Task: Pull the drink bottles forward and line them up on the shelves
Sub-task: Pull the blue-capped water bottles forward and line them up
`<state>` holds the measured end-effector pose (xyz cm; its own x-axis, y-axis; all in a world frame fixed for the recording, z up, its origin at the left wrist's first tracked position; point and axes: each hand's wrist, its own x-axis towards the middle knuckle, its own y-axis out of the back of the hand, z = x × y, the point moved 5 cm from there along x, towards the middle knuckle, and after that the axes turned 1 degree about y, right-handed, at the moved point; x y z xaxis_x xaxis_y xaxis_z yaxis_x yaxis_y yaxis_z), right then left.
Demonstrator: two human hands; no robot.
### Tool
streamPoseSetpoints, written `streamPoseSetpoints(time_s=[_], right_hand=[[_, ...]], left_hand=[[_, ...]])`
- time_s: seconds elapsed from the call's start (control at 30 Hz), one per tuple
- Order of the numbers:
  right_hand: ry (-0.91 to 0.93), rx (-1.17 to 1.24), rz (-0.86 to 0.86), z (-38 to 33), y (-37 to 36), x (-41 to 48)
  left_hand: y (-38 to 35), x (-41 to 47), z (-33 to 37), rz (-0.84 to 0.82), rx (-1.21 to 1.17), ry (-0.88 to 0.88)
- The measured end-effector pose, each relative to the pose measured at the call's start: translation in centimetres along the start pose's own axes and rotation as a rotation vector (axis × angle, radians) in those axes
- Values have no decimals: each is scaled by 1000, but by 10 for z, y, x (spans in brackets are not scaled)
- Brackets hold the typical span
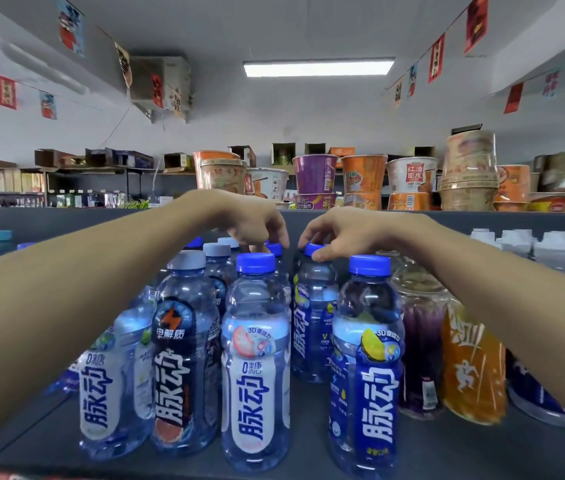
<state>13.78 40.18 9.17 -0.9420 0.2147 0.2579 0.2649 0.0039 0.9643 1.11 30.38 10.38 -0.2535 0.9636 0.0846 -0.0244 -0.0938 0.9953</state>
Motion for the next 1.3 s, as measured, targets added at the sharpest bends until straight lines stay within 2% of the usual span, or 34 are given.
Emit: streamPoseSetpoints(time_s=[0.1,0.2,0.37,0.57,0.83,1.3], right_hand=[[-14,49,-51,-1,2,-5],[-55,32,-28,0,6,-8],[-51,-170,46,-2,6,-4],[-5,-96,17,-1,5,-7],[-42,-15,-57,-2,3,-12],[-29,62,-67,-9,7,-19]], left_hand=[[-1,-4,5,-18,-48,-33],[-1,-4,7,-31,-105,-31],[2,0,6,58,70,36],[6,-5,1,33,34,-5],[3,-3,2,-6,52,-18],[5,-13,-2,28,33,-52]])
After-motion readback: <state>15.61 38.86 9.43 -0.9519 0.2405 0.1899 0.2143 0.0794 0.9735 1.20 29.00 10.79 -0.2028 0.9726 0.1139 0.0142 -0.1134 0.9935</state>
